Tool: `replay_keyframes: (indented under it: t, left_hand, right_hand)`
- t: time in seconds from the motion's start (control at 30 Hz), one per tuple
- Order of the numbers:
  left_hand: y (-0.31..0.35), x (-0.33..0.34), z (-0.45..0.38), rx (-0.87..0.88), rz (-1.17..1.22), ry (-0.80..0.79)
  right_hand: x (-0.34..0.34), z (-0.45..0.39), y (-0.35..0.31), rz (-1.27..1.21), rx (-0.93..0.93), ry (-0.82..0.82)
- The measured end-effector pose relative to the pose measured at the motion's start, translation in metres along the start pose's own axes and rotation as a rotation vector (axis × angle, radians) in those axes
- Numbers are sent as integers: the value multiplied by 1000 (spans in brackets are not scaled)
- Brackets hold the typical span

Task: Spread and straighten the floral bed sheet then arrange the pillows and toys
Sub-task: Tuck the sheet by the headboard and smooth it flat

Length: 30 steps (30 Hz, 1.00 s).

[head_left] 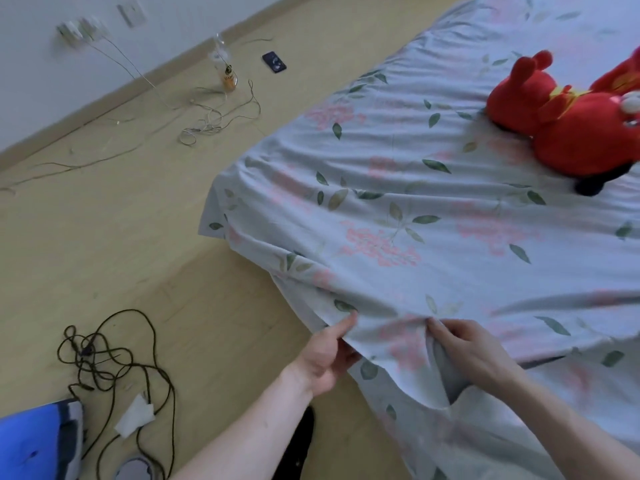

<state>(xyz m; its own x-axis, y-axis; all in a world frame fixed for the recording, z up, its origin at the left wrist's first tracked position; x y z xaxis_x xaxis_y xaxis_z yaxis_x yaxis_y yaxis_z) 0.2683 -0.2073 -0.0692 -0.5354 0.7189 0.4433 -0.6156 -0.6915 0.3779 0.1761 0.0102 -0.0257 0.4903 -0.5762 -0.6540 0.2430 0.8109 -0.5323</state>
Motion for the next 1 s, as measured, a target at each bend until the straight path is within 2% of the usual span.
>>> replay_keyframes:
  t: [0.1,0.17,0.2,0.27,0.33,0.37,0.43,0.5,0.57,0.63,0.73,0.8,0.87,1.0]
  left_hand:
    - [-18,0,10,86,-72,187]
    - [-27,-13,18,170,-45,332]
    - [-31,-18,25,201,-27,376]
    - [-41,-25,44,225,10,406]
    - [-52,-30,64,216,-4,400]
    - [-56,-31,74,212,-30,397]
    - [-57,-35,88,219,-66,386]
    - [-48,-39,96,251,-103,399]
    - [-32,-48,98,288,-164,469]
    - [-21,-57,97,298,-240,543]
    - [-20,-70,83,208,-336,574]
    - [-24,-81,78,136,-339,589]
    - [-34,-89,77,65,-343,585]
    - [-56,-99,71,-70,-381,587]
  right_hand:
    - [-3,29,5,21,-41,248]
    - [3,55,8,36,-174,423]
    - [13,70,6,21,-259,435]
    - [51,98,2,69,-389,266]
    - [90,116,9,217,-369,97]
    - [103,122,15,305,-333,72]
    - [109,125,17,402,-301,158]
    - [98,124,16,372,-281,283]
    - [85,120,17,370,-251,301]
    - [74,123,19,424,-234,223]
    - [55,134,25,573,-293,91]
    - [31,148,47,749,-266,-2]
    - [-2,168,84,873,-161,-79]
    - [-27,205,117,729,-41,-216]
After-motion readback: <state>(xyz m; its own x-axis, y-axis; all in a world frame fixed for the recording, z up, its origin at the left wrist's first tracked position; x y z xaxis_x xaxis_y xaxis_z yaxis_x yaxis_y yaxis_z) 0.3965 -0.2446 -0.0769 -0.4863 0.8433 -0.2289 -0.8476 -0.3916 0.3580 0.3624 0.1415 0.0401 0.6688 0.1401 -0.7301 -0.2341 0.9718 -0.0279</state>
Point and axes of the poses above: each hand's wrist, its own z-axis away from the middle knuckle, its own x-axis out of the palm, y = z × x, the point moved 7 cm from there along -z, towards the middle knuckle, and after that the axes turned 6 degrees about y, right-handed, at the moved point
